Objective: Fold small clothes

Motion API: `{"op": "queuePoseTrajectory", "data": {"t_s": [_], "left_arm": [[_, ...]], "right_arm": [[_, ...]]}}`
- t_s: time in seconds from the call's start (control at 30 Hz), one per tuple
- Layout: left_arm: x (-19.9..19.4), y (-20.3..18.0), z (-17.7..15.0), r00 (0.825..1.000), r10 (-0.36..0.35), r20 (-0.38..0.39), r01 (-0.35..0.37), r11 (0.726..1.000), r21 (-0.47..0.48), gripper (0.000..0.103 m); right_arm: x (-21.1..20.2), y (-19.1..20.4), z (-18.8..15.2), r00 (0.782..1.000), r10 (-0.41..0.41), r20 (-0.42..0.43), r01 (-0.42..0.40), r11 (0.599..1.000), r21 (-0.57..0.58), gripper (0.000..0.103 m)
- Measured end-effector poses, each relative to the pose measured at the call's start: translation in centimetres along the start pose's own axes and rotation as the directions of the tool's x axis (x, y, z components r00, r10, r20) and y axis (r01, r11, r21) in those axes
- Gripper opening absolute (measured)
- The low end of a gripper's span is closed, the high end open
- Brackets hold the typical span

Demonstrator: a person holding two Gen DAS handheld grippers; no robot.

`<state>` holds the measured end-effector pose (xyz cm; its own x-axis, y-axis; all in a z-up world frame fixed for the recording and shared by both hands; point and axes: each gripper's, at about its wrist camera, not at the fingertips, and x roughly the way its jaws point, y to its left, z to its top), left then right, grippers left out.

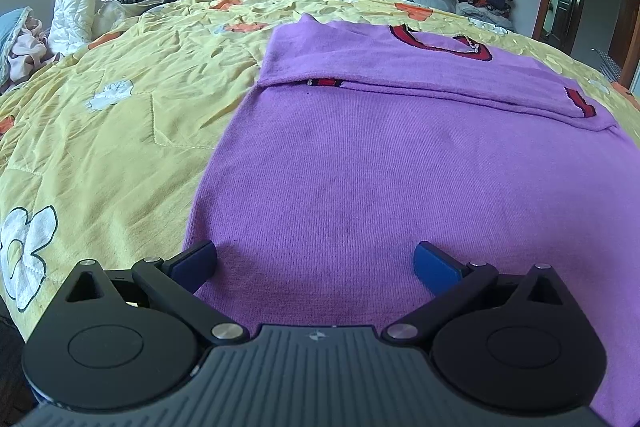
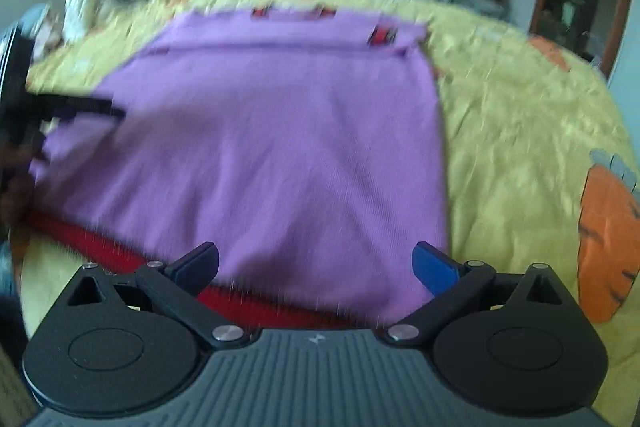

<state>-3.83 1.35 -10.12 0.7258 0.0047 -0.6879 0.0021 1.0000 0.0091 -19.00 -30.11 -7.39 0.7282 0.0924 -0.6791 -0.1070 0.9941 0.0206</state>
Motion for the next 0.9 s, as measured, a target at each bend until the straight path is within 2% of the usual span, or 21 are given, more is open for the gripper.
{"op": "queuePoseTrajectory", "data": {"t_s": [0.07, 0.13, 0.23, 0.37, 0.47, 0.53, 0.57, 0.63, 0.67, 0.73, 0.77, 0.83, 0.87, 0.9], "left_arm": [[0.0, 0.0, 0.0, 1.0, -0.001, 0.0, 0.001, 1.0, 0.0, 0.103], [0.0, 0.0, 0.0, 1.0, -0.001, 0.001, 0.001, 1.0, 0.0, 0.103], [0.0, 0.0, 0.0, 1.0, 0.0, 0.0, 0.0, 1.0, -0.001, 0.103], [-0.1, 0.1, 0.1, 1.0, -0.001, -0.004, 0.001, 1.0, 0.003, 0.103], [-0.6, 0.9, 0.1, 0.998, -0.047, -0.034, 0.048, 0.998, 0.029, 0.103], [-1.8, 2.3, -0.2, 0.997, -0.067, -0.036, 0.068, 0.998, 0.014, 0.103], [-2.9, 3.7, -0.6, 0.997, -0.073, -0.02, 0.072, 0.997, -0.017, 0.103], [-4.7, 6.3, -1.2, 0.995, -0.097, 0.033, 0.099, 0.993, -0.066, 0.103], [-5.6, 8.0, -1.7, 0.991, -0.118, 0.064, 0.123, 0.987, -0.098, 0.103], [-6.9, 11.5, -2.7, 0.979, -0.177, 0.1, 0.193, 0.965, -0.178, 0.103], [-7.1, 13.0, -3.1, 0.97, -0.226, 0.087, 0.24, 0.949, -0.207, 0.103], [-6.8, 15.3, -3.9, 0.936, -0.351, 0.028, 0.348, 0.909, -0.23, 0.103], [-6.9, 16.0, -4.7, 0.923, -0.385, 0.016, 0.379, 0.899, -0.219, 0.103], [-7.0, 16.2, -5.2, 0.923, -0.385, 0.003, 0.377, 0.903, -0.204, 0.103]], "right_arm": [[1.5, 0.3, 0.4, 1.0, -0.027, -0.012, 0.026, 1.0, -0.017, 0.103], [3.1, 0.5, 0.3, 0.997, -0.019, -0.077, 0.017, 1.0, -0.02, 0.103], [2.3, 0.3, -0.9, 0.999, -0.008, -0.034, 0.007, 1.0, -0.021, 0.103], [0.5, 0.1, -2.2, 0.998, 0.013, -0.069, -0.015, 0.999, -0.037, 0.103], [-0.3, -0.1, -2.3, 0.995, 0.042, -0.091, -0.047, 0.997, -0.056, 0.103], [-0.8, -0.1, -2.3, 0.995, 0.056, -0.088, -0.065, 0.992, -0.11, 0.103], [-1.3, -0.1, -2.3, 0.997, 0.043, -0.061, -0.051, 0.989, -0.136, 0.103], [-2.7, -0.5, -2.4, 0.999, -0.025, 0.04, 0.029, 0.994, -0.109, 0.103], [-3.3, -0.9, -2.4, 0.996, -0.04, 0.073, 0.047, 0.994, -0.094, 0.103], [-3.8, -1.8, -2.3, 0.995, -0.067, 0.07, 0.071, 0.996, -0.049, 0.103], [-3.9, -2.4, -2.4, 0.995, -0.08, 0.056, 0.081, 0.997, -0.017, 0.103], [-4.3, -3.2, -2.6, 0.996, -0.073, 0.057, 0.072, 0.997, 0.027, 0.103], [-4.5, -3.7, -2.8, 0.996, -0.06, 0.07, 0.056, 0.997, 0.05, 0.103], [-4.7, -4.0, -3.0, 0.995, -0.06, 0.084, 0.054, 0.996, 0.078, 0.103]]}}
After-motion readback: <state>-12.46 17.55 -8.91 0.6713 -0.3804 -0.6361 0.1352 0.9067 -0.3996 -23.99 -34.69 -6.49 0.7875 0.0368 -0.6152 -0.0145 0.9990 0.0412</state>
